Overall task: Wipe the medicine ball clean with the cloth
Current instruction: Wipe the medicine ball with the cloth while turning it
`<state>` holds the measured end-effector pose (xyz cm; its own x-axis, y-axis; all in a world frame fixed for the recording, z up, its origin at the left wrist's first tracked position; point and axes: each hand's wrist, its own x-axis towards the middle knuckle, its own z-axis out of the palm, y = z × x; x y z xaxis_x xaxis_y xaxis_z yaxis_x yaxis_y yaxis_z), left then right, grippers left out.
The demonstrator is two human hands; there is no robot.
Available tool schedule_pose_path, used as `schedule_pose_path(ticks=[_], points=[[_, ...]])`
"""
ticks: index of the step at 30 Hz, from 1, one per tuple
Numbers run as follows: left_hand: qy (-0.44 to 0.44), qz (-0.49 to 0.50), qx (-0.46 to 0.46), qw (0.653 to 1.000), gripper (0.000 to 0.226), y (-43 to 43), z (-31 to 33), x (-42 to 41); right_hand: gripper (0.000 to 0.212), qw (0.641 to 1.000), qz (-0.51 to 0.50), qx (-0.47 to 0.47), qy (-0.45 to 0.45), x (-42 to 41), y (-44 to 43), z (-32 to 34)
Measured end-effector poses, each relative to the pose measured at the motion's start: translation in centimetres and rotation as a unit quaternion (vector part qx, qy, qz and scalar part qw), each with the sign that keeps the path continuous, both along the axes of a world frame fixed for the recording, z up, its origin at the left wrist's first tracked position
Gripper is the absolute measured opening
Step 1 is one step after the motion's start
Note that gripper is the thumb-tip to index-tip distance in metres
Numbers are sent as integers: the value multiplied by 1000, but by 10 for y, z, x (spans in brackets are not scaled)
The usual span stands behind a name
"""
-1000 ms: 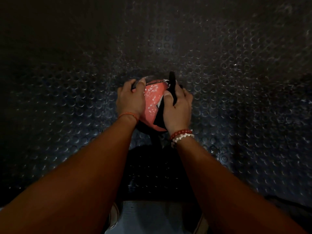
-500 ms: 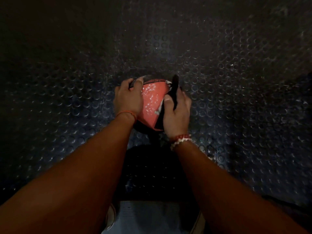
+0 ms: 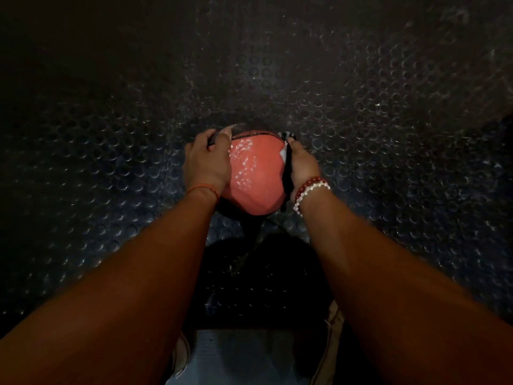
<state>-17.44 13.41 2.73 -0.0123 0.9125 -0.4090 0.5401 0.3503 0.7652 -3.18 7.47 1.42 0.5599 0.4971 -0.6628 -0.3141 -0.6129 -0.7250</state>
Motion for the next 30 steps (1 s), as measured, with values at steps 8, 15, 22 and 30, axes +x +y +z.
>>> schedule_pose_path(ticks=[8, 15, 22, 30], points=[[-2, -11, -5, 1000, 48, 4, -2, 0, 65, 959, 39, 43, -276, -77, -41, 25], [-20, 11, -30, 999, 63, 6, -3, -1, 42, 973, 109, 50, -200, -18, 5, 23], [-13, 26, -17, 999, 59, 1, 0, 2, 41, 988, -109, 9, 109, -4, -9, -7], [10, 20, -8, 1000, 55, 6, -5, 7, 64, 970, -169, 6, -172, -86, -40, 9]])
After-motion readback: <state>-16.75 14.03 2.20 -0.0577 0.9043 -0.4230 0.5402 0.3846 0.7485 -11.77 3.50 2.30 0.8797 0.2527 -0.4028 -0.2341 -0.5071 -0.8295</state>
